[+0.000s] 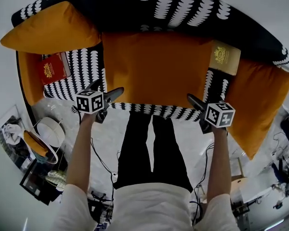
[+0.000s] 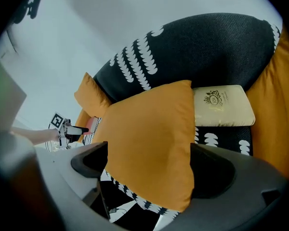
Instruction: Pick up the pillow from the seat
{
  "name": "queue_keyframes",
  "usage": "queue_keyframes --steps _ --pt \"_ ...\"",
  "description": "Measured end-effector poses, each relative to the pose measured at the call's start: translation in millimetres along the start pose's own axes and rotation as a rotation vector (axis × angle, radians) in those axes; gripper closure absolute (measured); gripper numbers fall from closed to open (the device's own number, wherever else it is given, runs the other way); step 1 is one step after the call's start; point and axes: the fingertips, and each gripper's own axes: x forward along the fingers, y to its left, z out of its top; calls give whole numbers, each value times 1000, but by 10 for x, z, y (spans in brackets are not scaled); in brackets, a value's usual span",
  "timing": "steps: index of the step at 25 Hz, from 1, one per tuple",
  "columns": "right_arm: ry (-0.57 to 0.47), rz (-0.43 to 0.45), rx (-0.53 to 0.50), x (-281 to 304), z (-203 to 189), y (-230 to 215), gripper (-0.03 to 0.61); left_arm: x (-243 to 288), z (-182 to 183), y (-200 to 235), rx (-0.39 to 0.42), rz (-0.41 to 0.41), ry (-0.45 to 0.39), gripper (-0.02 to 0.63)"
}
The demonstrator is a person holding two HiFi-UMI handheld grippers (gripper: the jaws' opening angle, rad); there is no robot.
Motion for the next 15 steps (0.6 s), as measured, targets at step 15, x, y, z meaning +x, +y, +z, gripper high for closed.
queue_keyframes --steps 15 --pt "114 -3 50 567 -210 -445 57 477 -69 297 -69 -94 118 21"
